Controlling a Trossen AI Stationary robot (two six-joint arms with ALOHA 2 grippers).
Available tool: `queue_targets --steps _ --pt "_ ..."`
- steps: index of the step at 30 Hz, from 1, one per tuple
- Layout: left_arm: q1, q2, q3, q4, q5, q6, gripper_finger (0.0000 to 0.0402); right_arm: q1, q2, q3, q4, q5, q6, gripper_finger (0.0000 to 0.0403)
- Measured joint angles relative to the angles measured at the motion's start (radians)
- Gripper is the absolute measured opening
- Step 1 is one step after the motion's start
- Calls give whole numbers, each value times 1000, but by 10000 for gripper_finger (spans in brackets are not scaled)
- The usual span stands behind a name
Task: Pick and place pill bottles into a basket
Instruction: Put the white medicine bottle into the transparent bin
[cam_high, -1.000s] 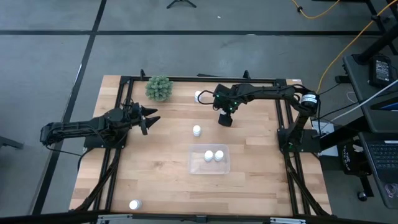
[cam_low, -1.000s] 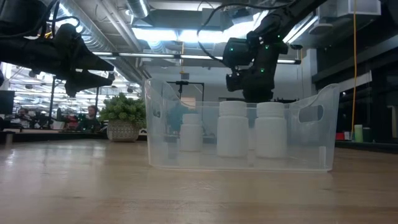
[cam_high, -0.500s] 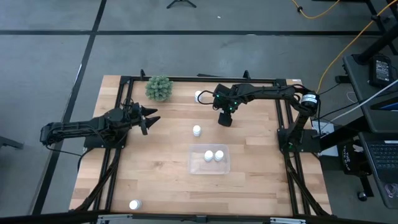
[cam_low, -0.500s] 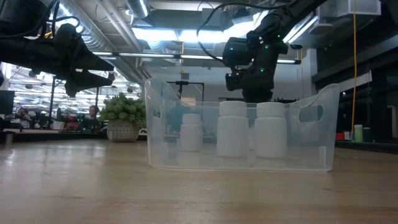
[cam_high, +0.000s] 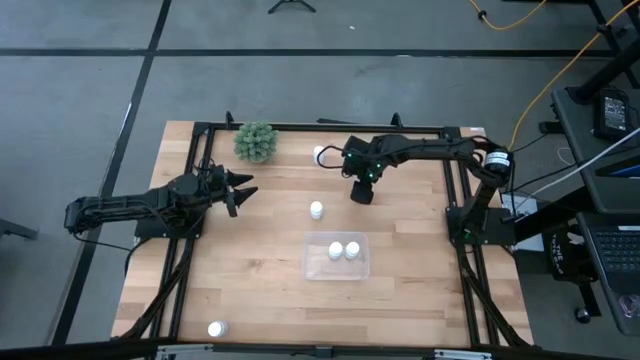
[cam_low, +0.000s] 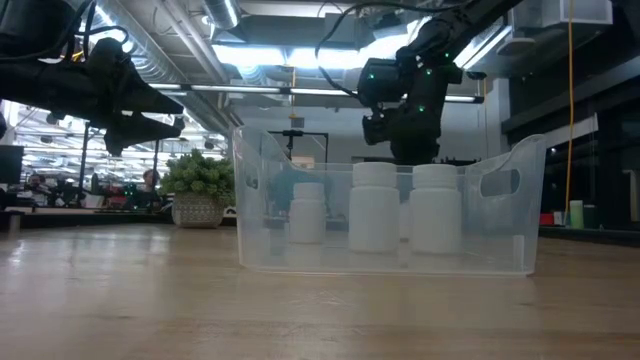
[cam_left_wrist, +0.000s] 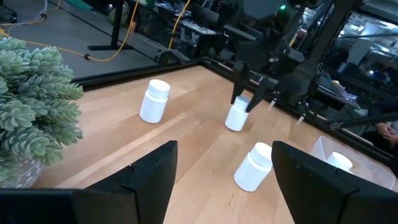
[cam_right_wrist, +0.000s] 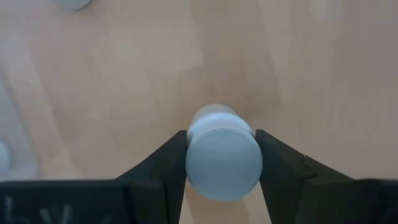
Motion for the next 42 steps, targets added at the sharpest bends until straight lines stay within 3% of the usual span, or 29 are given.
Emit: queue_targets --steps 8,27,42 --pt "0 0 0 0 0 33 253 67 0 161 -70 1 -1 155" --pt "0 0 0 -4 40 69 253 302 -1 722 -269 81 40 155" --pt "0 0 0 -10 87 70 253 465 -1 802 -311 141 193 155"
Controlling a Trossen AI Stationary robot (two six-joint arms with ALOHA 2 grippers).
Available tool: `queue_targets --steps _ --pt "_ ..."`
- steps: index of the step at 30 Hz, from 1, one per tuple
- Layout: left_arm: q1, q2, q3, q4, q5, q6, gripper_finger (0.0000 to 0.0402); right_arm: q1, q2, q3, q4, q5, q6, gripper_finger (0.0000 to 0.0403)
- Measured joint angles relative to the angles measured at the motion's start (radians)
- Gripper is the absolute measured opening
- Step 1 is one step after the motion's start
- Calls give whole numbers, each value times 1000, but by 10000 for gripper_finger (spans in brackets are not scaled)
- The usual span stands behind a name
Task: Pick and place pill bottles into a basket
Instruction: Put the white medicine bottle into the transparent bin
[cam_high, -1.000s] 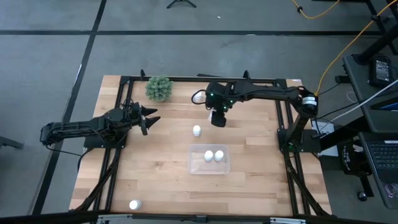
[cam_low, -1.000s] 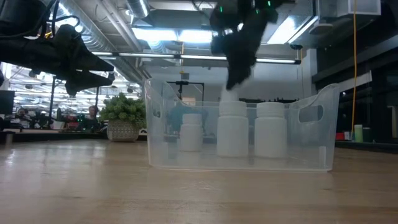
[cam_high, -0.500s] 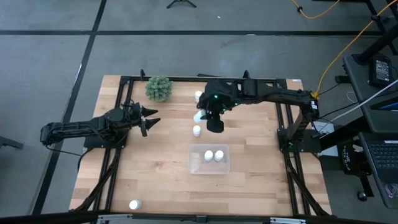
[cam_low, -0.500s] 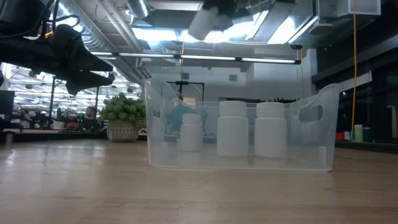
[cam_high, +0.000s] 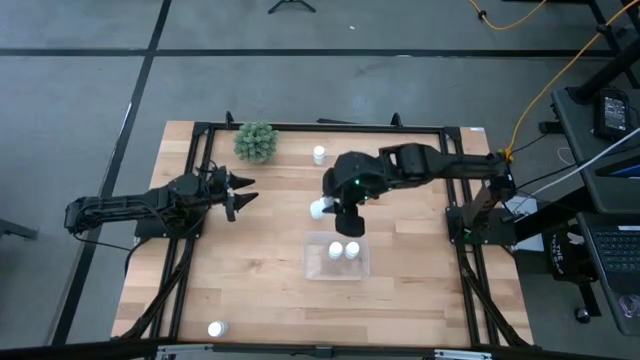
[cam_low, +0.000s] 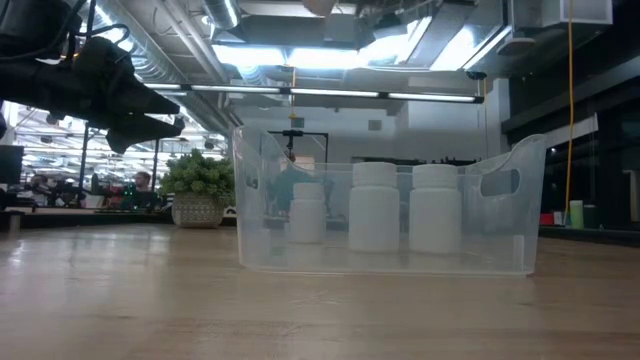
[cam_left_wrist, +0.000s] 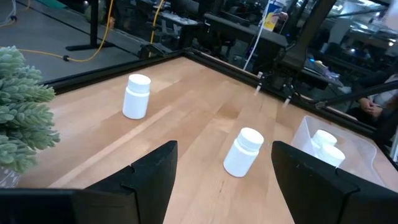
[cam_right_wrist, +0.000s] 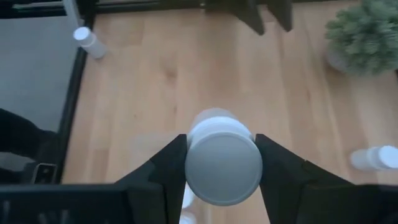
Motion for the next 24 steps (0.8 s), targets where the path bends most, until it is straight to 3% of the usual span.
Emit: queue_targets --steps 11,24 --pt "0 0 0 0 0 8 253 85 17 1 2 46 124 155" --pt "0 11 0 -9 50 8 253 140 209 -1 12 45 178 155"
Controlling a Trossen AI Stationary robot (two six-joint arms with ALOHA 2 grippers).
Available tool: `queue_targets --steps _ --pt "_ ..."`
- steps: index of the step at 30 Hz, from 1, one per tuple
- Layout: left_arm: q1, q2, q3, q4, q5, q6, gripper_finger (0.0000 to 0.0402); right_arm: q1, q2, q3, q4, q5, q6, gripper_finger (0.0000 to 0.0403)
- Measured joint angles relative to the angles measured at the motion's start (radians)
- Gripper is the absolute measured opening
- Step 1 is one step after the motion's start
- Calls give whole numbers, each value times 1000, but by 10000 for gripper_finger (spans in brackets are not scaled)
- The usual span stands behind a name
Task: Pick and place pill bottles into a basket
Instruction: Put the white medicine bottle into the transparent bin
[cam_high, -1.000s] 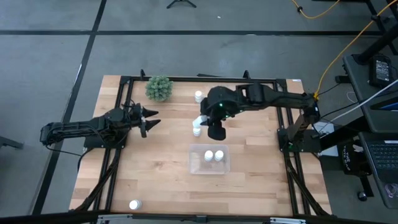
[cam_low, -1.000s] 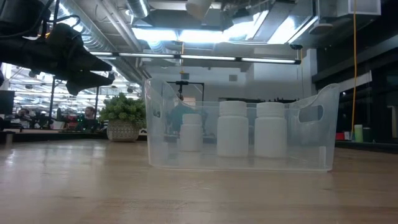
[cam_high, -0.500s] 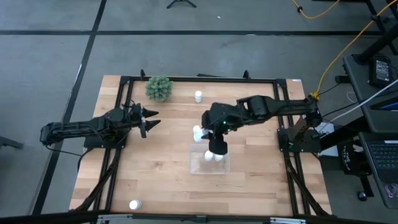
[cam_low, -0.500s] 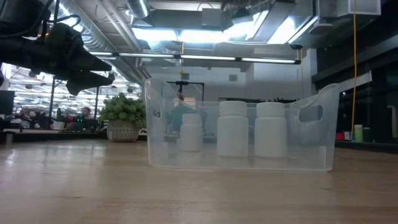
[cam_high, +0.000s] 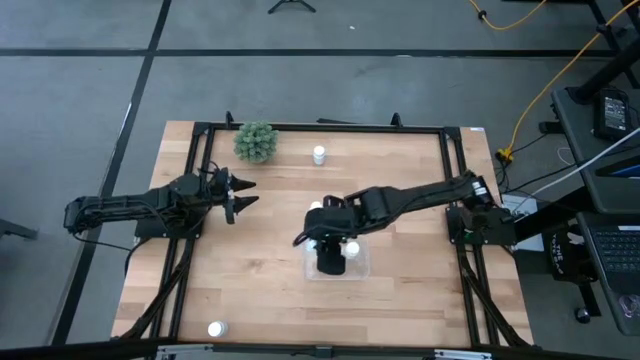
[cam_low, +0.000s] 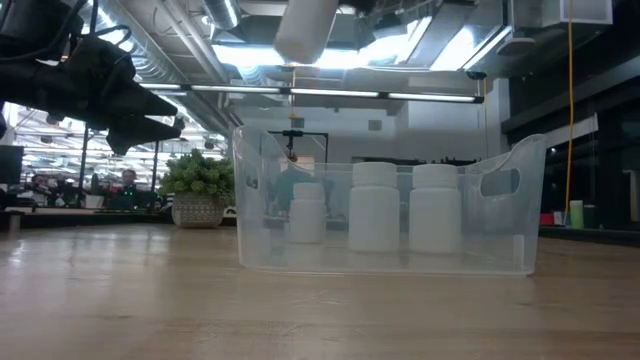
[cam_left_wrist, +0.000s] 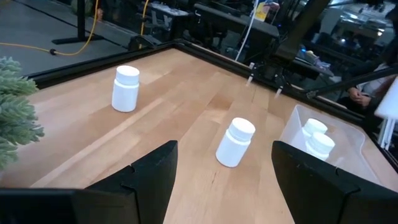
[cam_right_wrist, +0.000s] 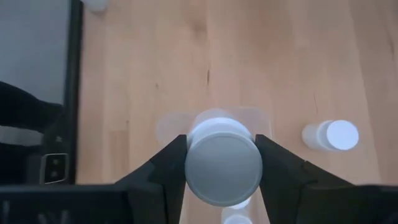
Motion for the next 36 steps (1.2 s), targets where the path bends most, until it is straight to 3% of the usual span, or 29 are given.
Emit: queue_targets --steps 20,36 --pt "0 0 0 -10 72 8 253 -19 240 0 -22 0 -43 156" --pt "0 0 0 -11 79 18 253 -52 296 -3 8 -14 -67 158"
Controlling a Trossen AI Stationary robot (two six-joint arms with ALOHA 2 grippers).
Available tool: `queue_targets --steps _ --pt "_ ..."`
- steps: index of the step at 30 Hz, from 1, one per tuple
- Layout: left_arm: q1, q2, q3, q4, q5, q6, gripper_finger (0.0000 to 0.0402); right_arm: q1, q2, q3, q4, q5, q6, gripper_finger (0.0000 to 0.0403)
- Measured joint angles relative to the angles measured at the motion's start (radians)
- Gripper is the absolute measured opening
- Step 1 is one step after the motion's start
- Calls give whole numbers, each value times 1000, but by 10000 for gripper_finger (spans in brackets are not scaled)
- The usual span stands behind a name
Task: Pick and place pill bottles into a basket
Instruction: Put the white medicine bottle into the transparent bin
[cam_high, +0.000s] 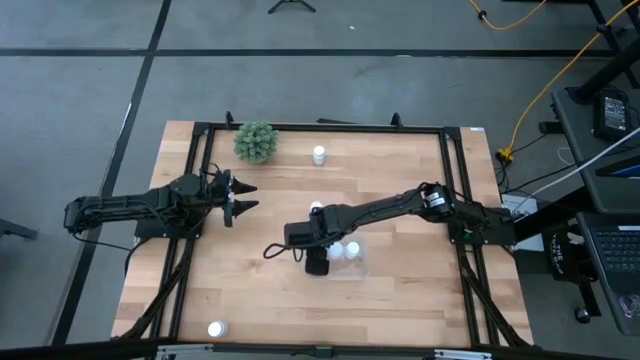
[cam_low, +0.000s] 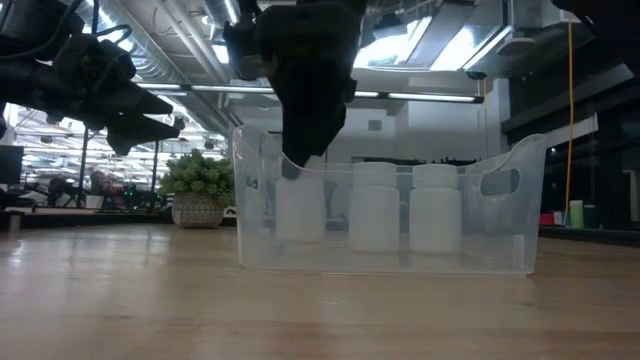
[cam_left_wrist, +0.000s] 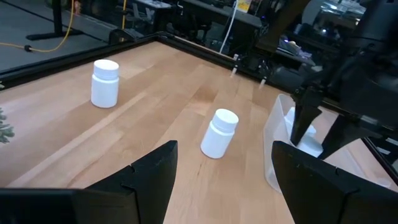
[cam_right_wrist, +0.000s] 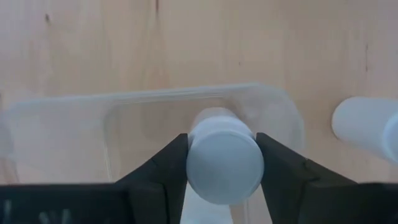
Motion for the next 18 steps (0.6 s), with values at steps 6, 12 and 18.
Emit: queue_targets --steps 6,12,18 --pt "0 0 0 0 0 10 253 0 0 0 10 -34 34 160" --pt "0 0 0 0 -1 19 253 0 0 -1 10 -35 60 181" --pt "0 0 0 0 -1 18 253 0 0 -1 12 -36 60 219"
